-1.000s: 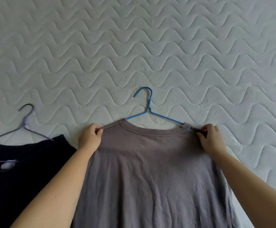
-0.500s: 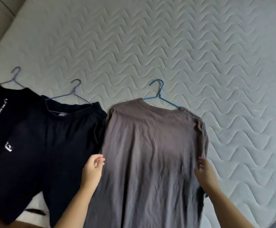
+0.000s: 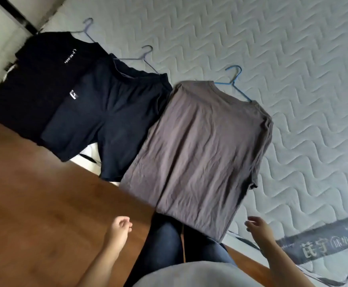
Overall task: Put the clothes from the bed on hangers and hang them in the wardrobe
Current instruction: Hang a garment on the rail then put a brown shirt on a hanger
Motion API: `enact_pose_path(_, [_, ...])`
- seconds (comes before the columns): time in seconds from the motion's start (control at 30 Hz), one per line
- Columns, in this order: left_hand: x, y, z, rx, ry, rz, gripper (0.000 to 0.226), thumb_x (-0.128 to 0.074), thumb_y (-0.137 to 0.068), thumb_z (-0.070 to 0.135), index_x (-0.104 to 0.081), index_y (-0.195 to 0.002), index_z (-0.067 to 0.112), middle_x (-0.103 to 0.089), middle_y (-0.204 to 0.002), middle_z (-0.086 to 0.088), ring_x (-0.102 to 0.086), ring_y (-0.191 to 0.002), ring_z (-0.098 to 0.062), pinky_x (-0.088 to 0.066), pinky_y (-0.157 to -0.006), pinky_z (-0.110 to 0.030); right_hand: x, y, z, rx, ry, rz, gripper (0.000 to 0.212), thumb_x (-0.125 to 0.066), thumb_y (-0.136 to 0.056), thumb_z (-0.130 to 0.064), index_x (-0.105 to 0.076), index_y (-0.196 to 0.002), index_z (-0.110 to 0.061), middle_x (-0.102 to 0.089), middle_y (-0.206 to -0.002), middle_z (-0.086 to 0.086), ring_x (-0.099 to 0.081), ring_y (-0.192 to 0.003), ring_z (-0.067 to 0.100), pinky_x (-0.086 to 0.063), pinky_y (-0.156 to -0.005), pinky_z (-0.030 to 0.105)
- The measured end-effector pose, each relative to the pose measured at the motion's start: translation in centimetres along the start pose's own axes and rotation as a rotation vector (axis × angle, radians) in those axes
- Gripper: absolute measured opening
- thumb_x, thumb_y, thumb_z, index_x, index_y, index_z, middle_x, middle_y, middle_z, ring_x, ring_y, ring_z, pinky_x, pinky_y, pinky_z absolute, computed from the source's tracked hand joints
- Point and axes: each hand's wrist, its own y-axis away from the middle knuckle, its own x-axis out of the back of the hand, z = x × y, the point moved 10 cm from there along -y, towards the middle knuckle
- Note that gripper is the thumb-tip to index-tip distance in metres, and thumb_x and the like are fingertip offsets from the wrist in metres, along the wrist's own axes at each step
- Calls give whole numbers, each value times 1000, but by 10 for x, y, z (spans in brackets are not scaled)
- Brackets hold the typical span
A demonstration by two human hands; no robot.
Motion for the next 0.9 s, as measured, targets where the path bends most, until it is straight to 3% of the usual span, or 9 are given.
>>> enact_pose_path(0.1, [20, 16, -41, 50, 9, 15, 15, -42, -92, 3, -55, -88, 6, -61, -76, -10, -57, -71, -25, -37, -60, -26, 0, 14, 10, -39, 73, -68, 29, -52, -87, -2, -55, -112, 13, -56, -82, 17, -51, -66, 25, -33, -53, 25])
enact_pose_path(0.2, [38, 26, -59, 36, 40, 42, 17, -42, -93, 5, -55, -84, 11, -63, -80, -12, -58, -70, -24, -39, -60, -26, 2, 21, -8, 6, 103, -70, 27, -49, -89, 1, -53, -104, 22, -51, -78, 16, -45, -67, 23, -25, -53, 23])
enact_pose_path(0.37, [66, 22, -62, -6, 187, 59, 17, -41, -92, -1, -55, -101, -4, -59, -86, -17, -54, -66, -22, -43, -50, -11, -19, 62, -85, 183, 58, -81, 13, -59, -82, -6, -56, -92, 0, -54, -84, 16, -46, -78, 24, -29, -55, 22])
enact_pose_path(0.47, [93, 14, -72, -15, 281, 62, 19, -42, -92, 3, -55, -104, -4, -60, -87, -15, -57, -76, -25, -42, -58, -18, -50, 78, -112, 252, 141, -59, 22, -56, -85, -4, -60, -105, 5, -55, -84, 17, -47, -67, 23, -29, -52, 22])
enact_pose_path(0.53, [119, 8, -90, -8, 351, 66, 20, -42, -93, 4, -56, -105, -3, -60, -84, -11, -58, -77, -24, -41, -62, -20, -83, 98, -124, 290, 182, -60, 25, -52, -88, -2, -59, -111, 6, -57, -87, 18, -49, -65, 23, -31, -52, 22])
enact_pose_path(0.67, [197, -4, -154, 64, 465, 118, 20, -42, -94, 7, -56, -105, -2, -61, -88, -14, -55, -70, -19, -40, -64, -26, -174, 154, -124, 304, 158, -93, 17, -47, -91, -6, -58, -104, -2, -59, -94, 18, -54, -83, 26, -32, -56, 25])
enact_pose_path(0.7, [220, -4, -177, 95, 494, 137, 21, -42, -94, 9, -55, -107, -2, -60, -89, -14, -54, -73, -21, -39, -67, -28, -202, 173, -124, 321, 209, -112, 12, -46, -91, -6, -58, -93, -5, -58, -94, 17, -54, -83, 26, -33, -58, 26])
enact_pose_path(0.8, [285, 1, -258, 222, 566, 214, 26, -39, -97, 19, -55, -107, 2, -55, -95, -11, -49, -87, -23, -36, -78, -31, -287, 222, -139, 468, 465, -211, 27, -49, -90, -6, -54, -66, -17, -57, -78, 10, -52, -75, 23, -39, -64, 29])
enact_pose_path(0.9, [335, 10, -335, 320, 647, 337, 32, -40, -96, 18, -53, -111, -7, -55, -92, -11, -49, -88, -24, -38, -83, -36, -351, 259, -174, 617, 706, -278, 15, -50, -88, -9, -61, -77, -10, -58, -79, 12, -57, -79, 27, -44, -70, 34])
